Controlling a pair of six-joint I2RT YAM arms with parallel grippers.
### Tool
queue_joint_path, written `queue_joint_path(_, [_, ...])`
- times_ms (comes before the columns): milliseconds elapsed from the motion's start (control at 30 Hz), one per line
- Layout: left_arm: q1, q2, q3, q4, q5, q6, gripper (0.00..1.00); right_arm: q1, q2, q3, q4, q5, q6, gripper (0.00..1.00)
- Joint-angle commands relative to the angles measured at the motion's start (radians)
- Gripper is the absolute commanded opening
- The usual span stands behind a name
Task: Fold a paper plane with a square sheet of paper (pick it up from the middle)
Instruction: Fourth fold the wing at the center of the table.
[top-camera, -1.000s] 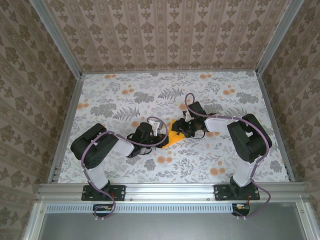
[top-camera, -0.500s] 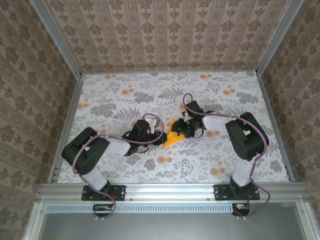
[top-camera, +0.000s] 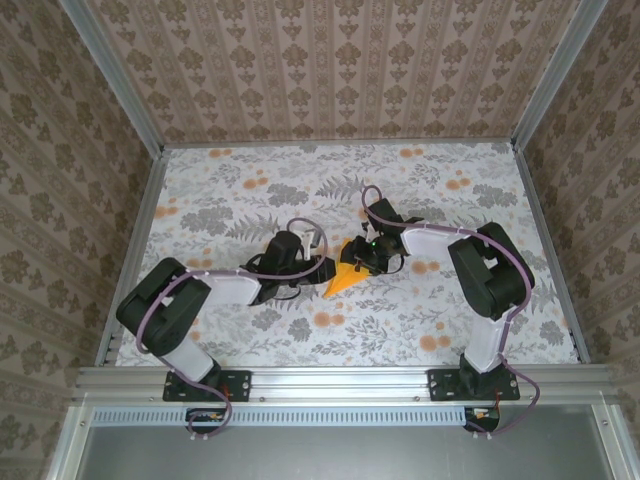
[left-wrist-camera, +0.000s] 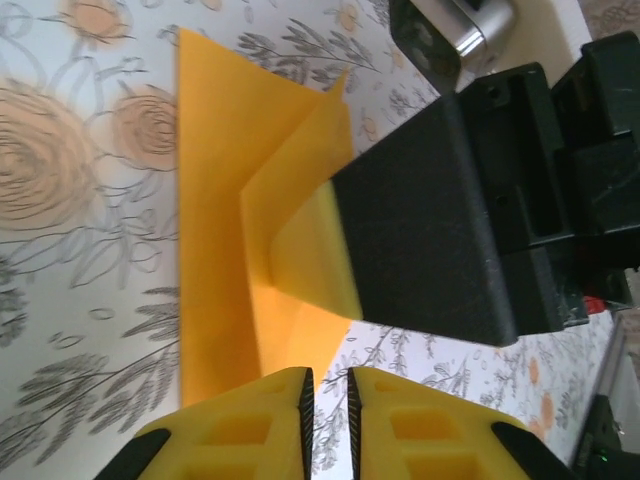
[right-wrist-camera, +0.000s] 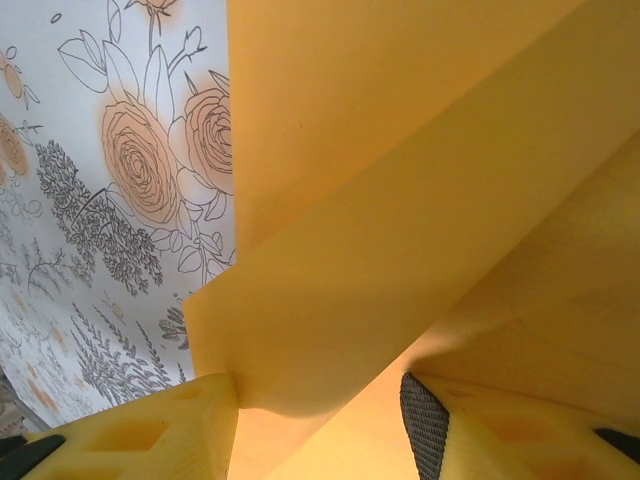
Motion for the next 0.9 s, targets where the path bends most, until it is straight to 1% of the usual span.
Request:
queue_joint_path(0, [-0.005, 0.040, 0.033, 0.002, 0.072, -0.018, 0.16, -0.005, 0.074, -0.030, -0.162, 0.154, 0.002, 0.52])
queue_joint_path(167, [-0.008, 0.076, 0.053, -0.025, 0.081, -0.013, 0.13, -0.004, 0.085, -0.028, -0.176, 0.164, 0.021, 0.52])
queue_joint_path(500, [-0.007, 0.107, 0.088, -0.122, 0.032, 0.010, 0.12, -0.005, 0.093, -0.032, -0.178, 0.163, 0.030, 0.51])
queue_joint_path(633, [-0.007, 0.111, 0.093, -0.135, 0.013, 0.016, 0.11, -0.005, 0.094, -0.038, -0.177, 0.163, 0.030, 0.51])
queue_joint_path(867, [0.000, 0.134, 0.111, -0.150, 0.012, 0.023, 0.10, -0.005, 0.089, -0.049, -0.175, 0.169, 0.023, 0.50])
